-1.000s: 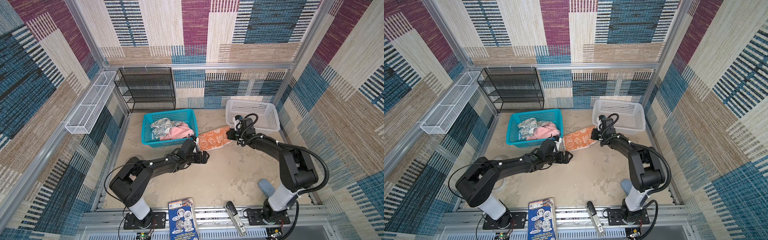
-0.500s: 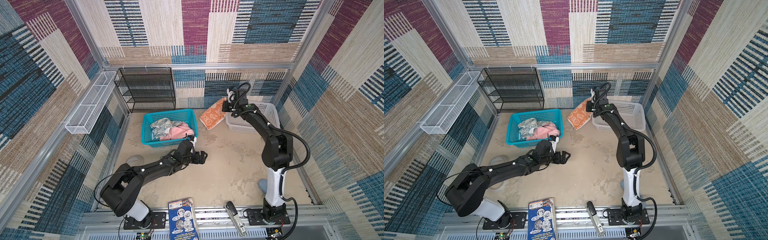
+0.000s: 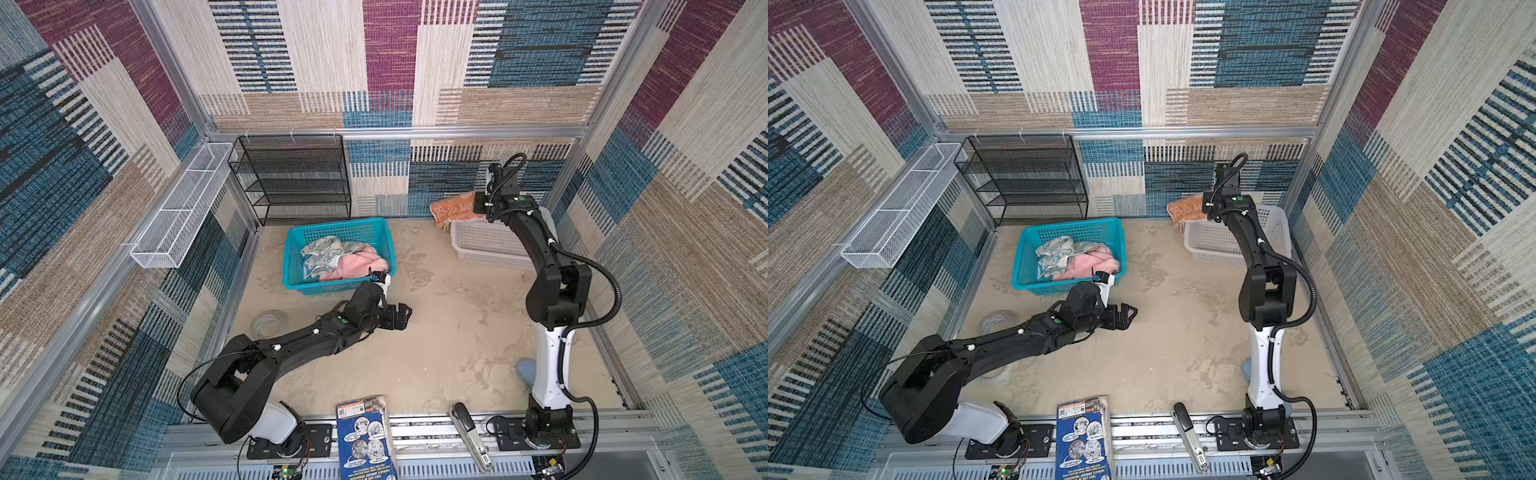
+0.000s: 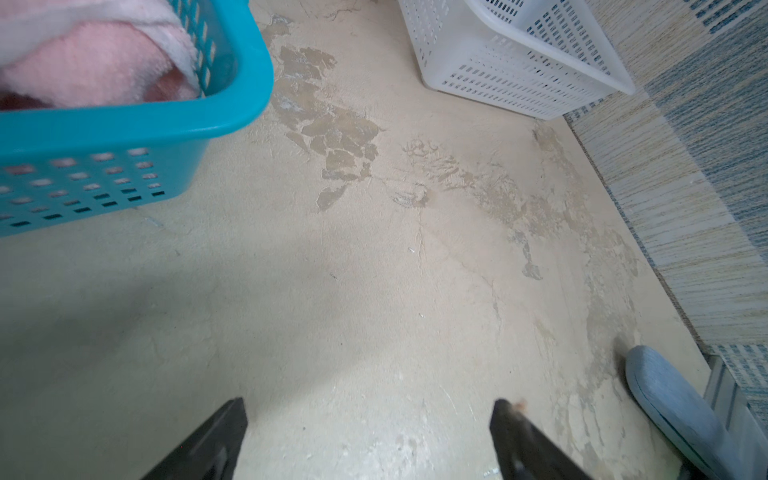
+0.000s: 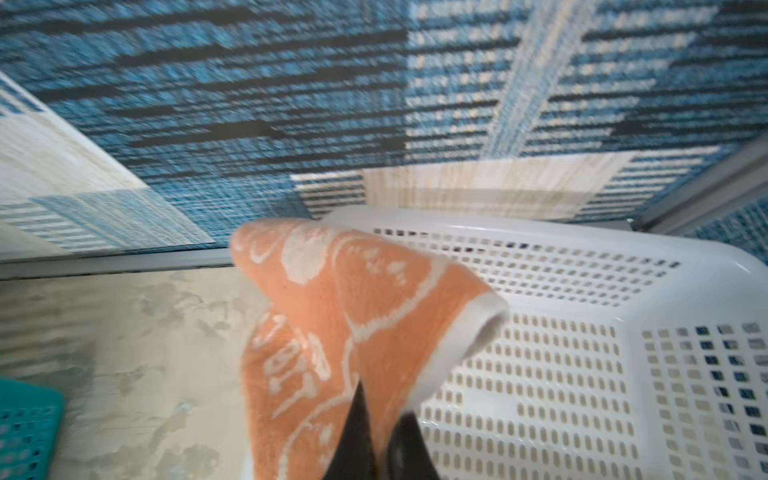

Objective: Fold and stack the towels
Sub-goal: 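Lower the folded orange towel into the white basket and open the right gripper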

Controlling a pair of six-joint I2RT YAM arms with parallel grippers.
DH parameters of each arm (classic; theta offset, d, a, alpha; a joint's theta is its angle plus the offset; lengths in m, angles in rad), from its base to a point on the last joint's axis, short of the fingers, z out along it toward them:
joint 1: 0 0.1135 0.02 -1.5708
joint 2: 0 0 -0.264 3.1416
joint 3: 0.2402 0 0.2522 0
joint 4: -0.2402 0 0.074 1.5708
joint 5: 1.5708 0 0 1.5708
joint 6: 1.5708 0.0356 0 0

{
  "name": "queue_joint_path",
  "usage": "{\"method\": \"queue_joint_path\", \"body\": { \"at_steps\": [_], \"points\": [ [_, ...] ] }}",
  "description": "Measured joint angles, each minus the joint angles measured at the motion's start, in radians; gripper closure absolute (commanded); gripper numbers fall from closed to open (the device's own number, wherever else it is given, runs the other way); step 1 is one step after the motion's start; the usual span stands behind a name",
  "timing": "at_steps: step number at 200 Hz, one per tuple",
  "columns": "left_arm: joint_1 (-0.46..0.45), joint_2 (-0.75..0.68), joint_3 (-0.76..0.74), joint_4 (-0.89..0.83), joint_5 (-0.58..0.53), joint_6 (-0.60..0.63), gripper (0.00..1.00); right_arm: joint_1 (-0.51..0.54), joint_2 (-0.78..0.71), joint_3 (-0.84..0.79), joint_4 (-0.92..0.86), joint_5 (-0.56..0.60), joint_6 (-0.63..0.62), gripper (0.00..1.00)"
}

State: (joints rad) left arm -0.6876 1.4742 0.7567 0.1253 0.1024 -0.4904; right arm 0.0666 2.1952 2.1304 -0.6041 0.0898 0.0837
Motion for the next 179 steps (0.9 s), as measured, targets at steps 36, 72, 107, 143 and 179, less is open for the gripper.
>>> {"method": "queue_joint_path", "body": {
  "at_steps": [36, 72, 107, 143, 179],
  "points": [
    [0.000, -0.001, 0.006, -0.011, -0.003, 0.000, 0.04, -0.077, -0.075, -0.191, 0.076, 0.038, -0.003, 1.00],
    [0.000, -0.001, 0.013, -0.021, -0.017, 0.000, 0.04, -0.138, -0.092, -0.315, 0.142, 0.069, -0.014, 1.00],
    [0.000, 0.002, 0.025, -0.040, -0.017, 0.000, 0.04, -0.174, -0.060, -0.350, 0.172, 0.105, -0.040, 1.00],
    [0.000, 0.006, 0.035, -0.055, -0.019, 0.000, 0.04, -0.203, 0.010, -0.325, 0.171, 0.165, -0.070, 1.00],
    [0.000, 0.024, 0.048, -0.056, -0.021, 0.000, 0.04, -0.206, 0.056, -0.242, 0.160, 0.196, -0.084, 0.48]
  ]
}}
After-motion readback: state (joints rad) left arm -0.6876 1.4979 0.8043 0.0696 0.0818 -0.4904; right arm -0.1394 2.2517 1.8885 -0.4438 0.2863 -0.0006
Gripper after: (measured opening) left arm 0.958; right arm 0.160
